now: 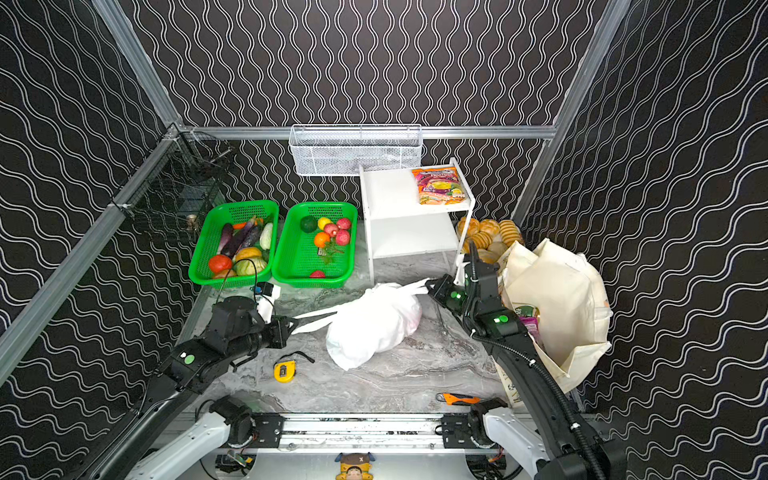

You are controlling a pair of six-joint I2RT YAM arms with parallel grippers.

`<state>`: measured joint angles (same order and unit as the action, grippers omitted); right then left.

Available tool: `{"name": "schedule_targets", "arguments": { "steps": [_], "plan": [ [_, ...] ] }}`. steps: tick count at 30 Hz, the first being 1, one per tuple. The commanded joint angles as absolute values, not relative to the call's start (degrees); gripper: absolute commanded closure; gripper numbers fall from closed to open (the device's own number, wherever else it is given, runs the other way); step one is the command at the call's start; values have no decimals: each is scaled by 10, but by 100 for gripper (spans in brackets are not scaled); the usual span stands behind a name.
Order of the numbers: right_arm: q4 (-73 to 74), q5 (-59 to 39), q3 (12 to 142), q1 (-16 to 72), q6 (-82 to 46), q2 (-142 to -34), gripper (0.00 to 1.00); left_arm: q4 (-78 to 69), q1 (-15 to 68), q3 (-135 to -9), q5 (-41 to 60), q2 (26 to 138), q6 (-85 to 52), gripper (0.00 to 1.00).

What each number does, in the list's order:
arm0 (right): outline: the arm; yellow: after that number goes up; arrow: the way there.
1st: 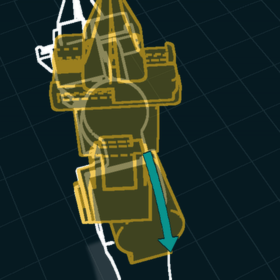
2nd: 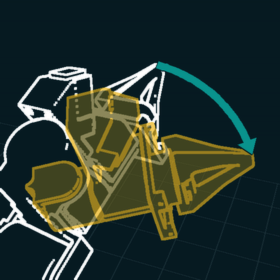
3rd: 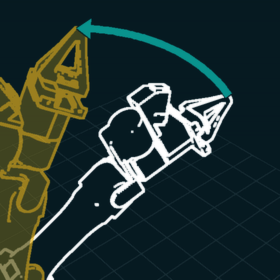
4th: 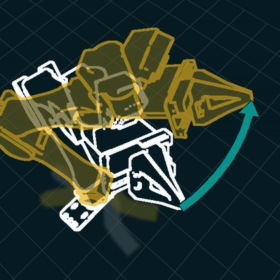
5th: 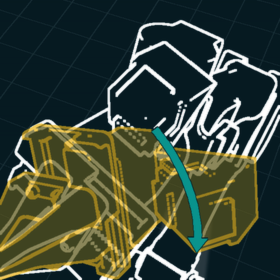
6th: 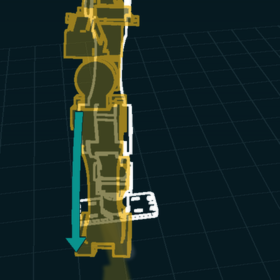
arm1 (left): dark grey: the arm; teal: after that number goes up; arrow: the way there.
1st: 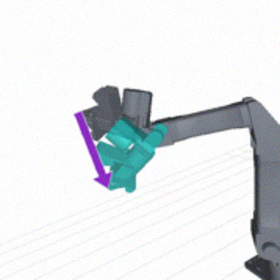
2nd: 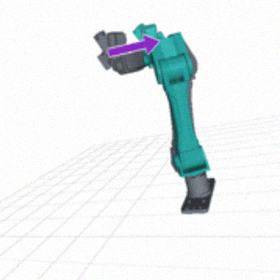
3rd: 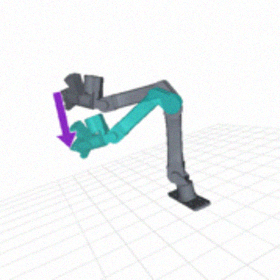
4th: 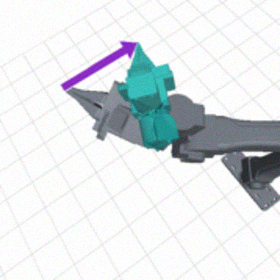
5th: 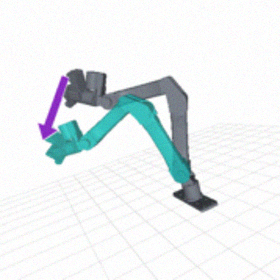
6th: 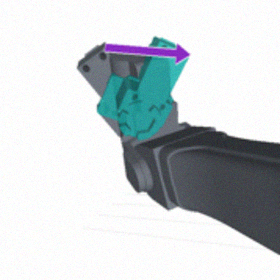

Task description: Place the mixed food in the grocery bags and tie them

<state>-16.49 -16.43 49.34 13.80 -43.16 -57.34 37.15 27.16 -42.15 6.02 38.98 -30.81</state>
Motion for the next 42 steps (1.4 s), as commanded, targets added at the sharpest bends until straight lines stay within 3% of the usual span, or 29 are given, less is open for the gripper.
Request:
{"name": "schedule_targets", "arguments": {
  "steps": [1, 7, 9, 10, 12, 15, 19, 23, 25, 30, 34, 42],
  "plan": [
    [-167, -23, 513, 125, -365, -597, 100, 488, 267, -417, -60, 372, -362, 100],
    [-178, -162, 491, 125, -296, -646, 97, 370, 267, -370, 143, 374, -352, 100],
    [-203, -178, 501, 125, -271, -638, 72, 360, 267, -365, 158, 378, -341, 100],
    [-222, -160, 510, 125, -260, -628, 60, 363, 267, -369, 154, 382, -329, 95],
    [-245, -121, 526, 125, -246, -600, 46, 373, 266, -387, 137, 391, -312, 75],
    [-255, -84, 546, 125, -230, -555, 35, 385, 266, -415, 109, 400, -283, 54],
    [-301, -90, 604, 125, -248, -542, 32, 395, 267, -439, 79, 403, -266, 44],
    [-353, -205, 636, 132, -325, -545, 34, 391, 267, -447, 56, 400, -256, 41],
    [-334, -224, 612, 176, -383, -528, 35, 367, 267, -447, 76, 409, -240, 41],
    [-334, -136, 576, 368, -473, -525, 34, 287, 267, -461, 230, 517, -211, 38],
    [-324, -54, 558, 488, -517, -577, 30, 238, 267, -458, 310, 617, -220, 44],
    [-298, -19, 602, 522, -568, -741, 25, 144, 273, -391, 405, 684, -257, 53]
  ]
}}
